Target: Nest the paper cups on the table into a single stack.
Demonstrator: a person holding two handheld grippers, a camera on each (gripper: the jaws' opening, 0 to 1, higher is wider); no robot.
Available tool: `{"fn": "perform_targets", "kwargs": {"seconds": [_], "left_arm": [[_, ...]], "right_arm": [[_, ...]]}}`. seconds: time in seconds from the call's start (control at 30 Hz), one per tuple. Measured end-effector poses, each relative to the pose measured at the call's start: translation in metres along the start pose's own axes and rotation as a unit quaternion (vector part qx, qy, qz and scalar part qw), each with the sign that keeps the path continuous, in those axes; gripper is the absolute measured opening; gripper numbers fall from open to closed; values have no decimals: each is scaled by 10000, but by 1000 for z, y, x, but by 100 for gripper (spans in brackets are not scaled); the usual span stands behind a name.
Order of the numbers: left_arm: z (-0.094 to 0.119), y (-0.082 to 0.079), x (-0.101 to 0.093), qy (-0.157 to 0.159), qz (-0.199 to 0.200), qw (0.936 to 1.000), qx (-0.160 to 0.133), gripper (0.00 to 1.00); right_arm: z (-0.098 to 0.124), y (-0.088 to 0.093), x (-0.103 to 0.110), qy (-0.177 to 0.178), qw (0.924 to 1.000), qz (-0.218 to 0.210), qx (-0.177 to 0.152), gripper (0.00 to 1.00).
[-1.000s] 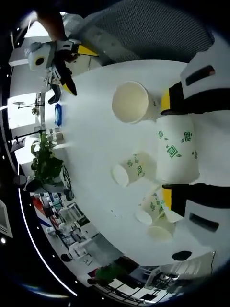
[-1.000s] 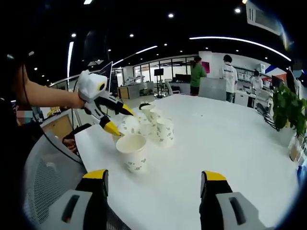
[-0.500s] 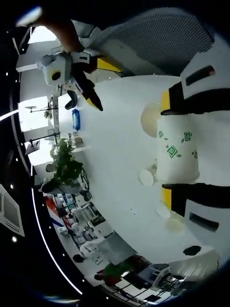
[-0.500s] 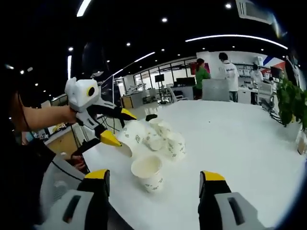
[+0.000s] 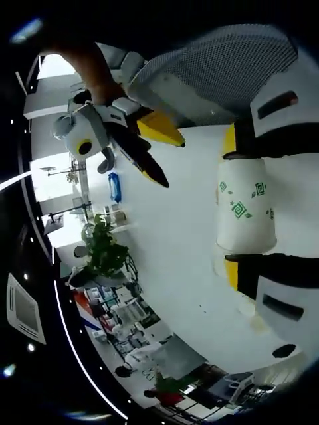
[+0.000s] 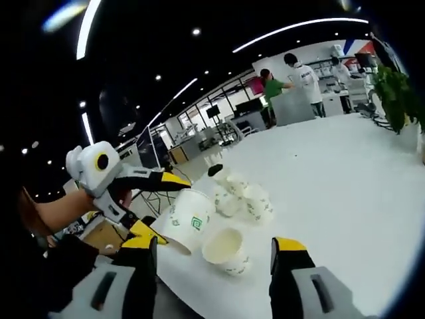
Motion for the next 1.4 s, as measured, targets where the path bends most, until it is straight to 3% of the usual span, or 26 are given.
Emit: {"fn": "perform_targets", "kwargs": {"seconds": [0.33, 0.8, 0.97, 1.07, 1.4], "left_arm": [[-6, -13, -12, 249, -285, 9992, -138, 56], [-19, -28, -37, 689, -800, 9942, -227, 56], [-21, -34, -41, 753, -934, 9925, -249, 56], [-22, -36, -42, 774, -915, 9924, -285, 56], [-26, -35, -44, 716, -922, 9928, -262, 56]], "right_arm": [[-9, 2, 13, -406, 9979, -485, 113, 62], [-16, 13, 15, -625, 9926, -962, 409, 55], [-18, 16, 20, -709, 9894, -1152, 531, 51], [-18, 17, 20, -749, 9875, -1262, 571, 42], [-16, 18, 18, -700, 9854, -1435, 586, 39]]}}
Point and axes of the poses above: the point that each gripper's makers call its tool centre point, and the gripper's own axes: z roughly backward along the fingers, x roughly to its left, y roughly out of its underside, the point moved 5 cm from there along z, roughly backward along the fingers, and after that the axes turned 8 degrees about x, right-handed, at the moved point
